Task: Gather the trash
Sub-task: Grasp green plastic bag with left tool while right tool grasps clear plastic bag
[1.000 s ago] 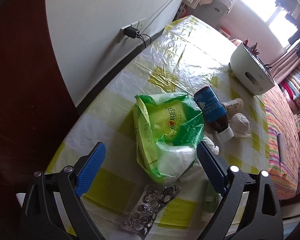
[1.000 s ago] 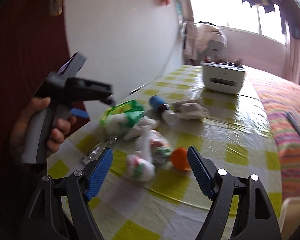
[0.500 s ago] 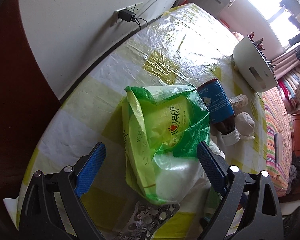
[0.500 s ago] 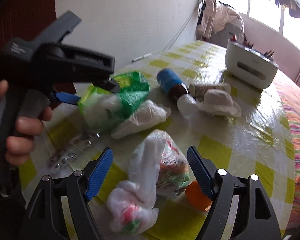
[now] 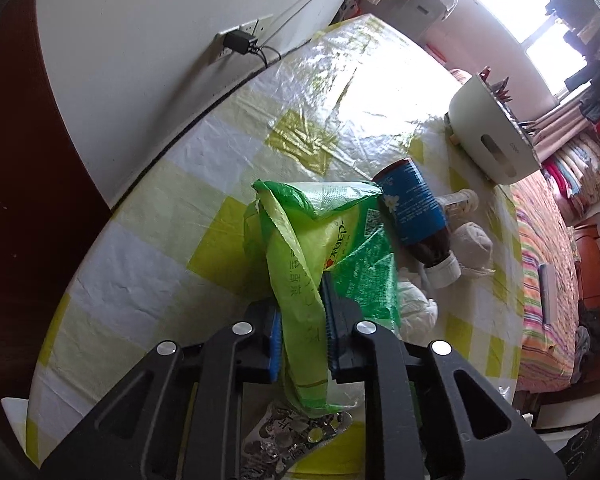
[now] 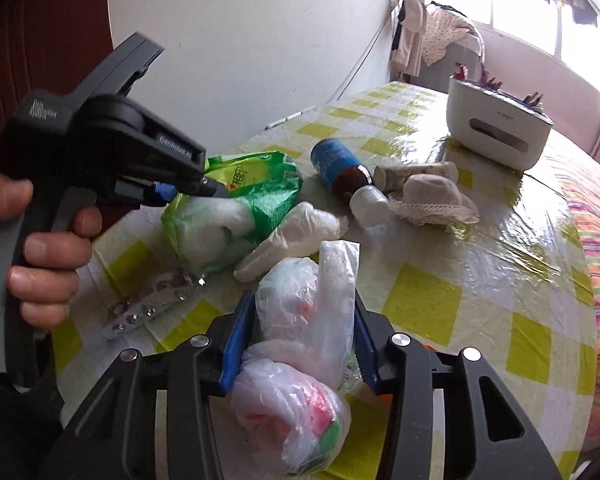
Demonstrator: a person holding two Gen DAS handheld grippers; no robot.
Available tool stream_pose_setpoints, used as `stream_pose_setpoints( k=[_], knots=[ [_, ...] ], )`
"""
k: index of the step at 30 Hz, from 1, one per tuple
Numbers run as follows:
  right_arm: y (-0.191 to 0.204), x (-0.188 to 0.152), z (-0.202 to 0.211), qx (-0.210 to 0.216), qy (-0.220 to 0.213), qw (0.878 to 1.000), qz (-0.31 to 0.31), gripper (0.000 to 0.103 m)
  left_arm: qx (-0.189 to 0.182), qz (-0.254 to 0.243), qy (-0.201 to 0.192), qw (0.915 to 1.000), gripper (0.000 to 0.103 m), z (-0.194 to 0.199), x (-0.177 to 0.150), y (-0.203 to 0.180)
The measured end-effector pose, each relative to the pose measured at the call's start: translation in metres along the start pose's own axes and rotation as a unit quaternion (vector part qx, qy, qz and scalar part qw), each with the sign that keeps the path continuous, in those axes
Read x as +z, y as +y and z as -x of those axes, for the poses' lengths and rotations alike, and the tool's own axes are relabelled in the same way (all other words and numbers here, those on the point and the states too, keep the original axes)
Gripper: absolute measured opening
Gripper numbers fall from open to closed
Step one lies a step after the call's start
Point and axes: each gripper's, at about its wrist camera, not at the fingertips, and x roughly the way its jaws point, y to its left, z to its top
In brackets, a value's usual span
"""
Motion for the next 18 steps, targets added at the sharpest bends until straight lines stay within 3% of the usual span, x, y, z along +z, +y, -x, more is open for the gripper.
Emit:
stream_pose_setpoints(
  k=[9, 18],
  knots=[
    [-0.016, -0.003, 0.039, 0.005, -0.046, 0.998, -0.037, 0.044, -0.014, -0.028, -0.049, 0.9983, 0.015, 0.034, -0.013, -0.027],
    [-0.041, -0.014, 0.070, -0.019, -0.069, 0.995, -0.068, 0.044, -0.038, -0.062, -0.078, 0.9943, 0.015, 0.061, -0.029, -0.058]
  ],
)
